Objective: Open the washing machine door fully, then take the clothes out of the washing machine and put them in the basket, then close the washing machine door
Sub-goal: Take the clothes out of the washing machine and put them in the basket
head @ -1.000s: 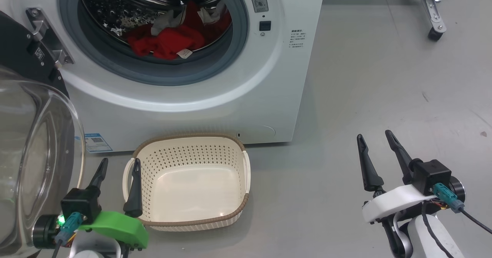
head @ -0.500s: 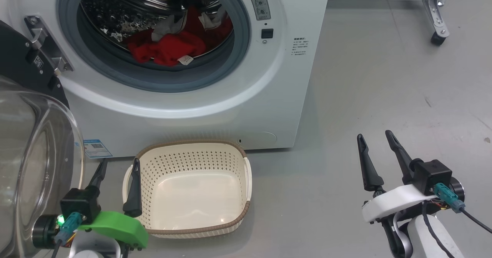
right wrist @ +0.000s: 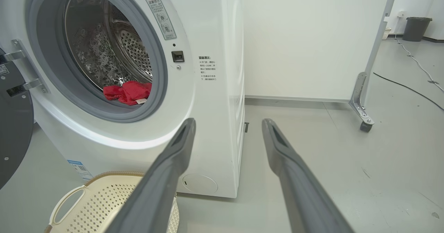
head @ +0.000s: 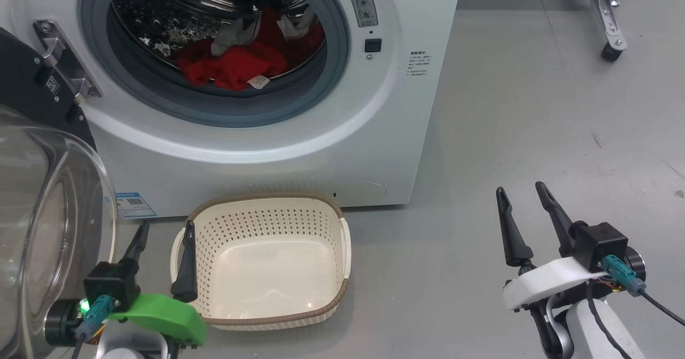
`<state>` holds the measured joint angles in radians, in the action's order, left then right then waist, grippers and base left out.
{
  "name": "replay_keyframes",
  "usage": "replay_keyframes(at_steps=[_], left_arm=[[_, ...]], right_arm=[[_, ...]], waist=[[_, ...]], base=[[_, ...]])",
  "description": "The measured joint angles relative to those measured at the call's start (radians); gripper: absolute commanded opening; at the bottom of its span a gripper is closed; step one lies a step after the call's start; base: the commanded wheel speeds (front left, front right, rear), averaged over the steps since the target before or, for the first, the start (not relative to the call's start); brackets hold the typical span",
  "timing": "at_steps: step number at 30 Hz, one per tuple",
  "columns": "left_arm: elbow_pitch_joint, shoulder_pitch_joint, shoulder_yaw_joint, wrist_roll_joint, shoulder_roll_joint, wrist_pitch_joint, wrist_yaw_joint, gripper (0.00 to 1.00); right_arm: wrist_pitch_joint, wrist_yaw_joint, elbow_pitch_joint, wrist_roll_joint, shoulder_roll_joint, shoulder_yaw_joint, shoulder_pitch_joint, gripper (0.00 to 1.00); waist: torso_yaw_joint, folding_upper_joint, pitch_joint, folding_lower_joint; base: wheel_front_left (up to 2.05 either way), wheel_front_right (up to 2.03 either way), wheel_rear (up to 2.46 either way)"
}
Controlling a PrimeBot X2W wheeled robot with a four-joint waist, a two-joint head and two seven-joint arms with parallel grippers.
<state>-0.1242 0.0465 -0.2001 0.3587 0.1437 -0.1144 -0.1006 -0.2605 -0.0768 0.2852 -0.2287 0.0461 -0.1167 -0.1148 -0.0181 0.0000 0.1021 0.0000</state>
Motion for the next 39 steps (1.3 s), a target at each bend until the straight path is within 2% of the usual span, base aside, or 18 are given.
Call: replay_keyframes(at_steps=[16,22,29,35,39], left_arm=[[0.005,0.040,-0.002,0.003,-0.003,0.031,0.006,1.00],[-0.034,0.132,-0.019,-0.010,0.019,0.061,0.019,1.00],[-0.122,0.265,-0.015,0.012,0.004,0.114,0.030,1.00],[-0.173,0.397,-0.001,0.040,0.012,0.179,0.059,1.00],[-0.202,0.492,0.013,0.058,0.038,0.241,0.080,1.00]], right_arm=[[0.000,0.000,-0.034,0.000,0.000,-0.021,-0.025,1.00],[0.000,0.000,-0.066,0.000,0.000,-0.037,-0.054,1.00],[0.000,0.002,-0.097,-0.015,0.000,-0.069,-0.102,1.00],[0.000,0.010,-0.128,-0.044,0.001,-0.108,-0.146,1.00],[0.000,0.018,-0.152,-0.080,0.001,-0.130,-0.177,1.00]], waist=[[-0.023,0.0000,0.064,0.0000],[-0.043,0.0000,0.127,0.0000],[-0.087,0.0000,0.227,0.0000],[-0.130,0.0000,0.307,0.0000],[-0.160,0.0000,0.362,0.0000]], base=[[0.00,0.00,0.00],[0.00,0.00,0.00],[0.00,0.00,0.00],[0.00,0.00,0.00],[0.00,0.00,0.00]])
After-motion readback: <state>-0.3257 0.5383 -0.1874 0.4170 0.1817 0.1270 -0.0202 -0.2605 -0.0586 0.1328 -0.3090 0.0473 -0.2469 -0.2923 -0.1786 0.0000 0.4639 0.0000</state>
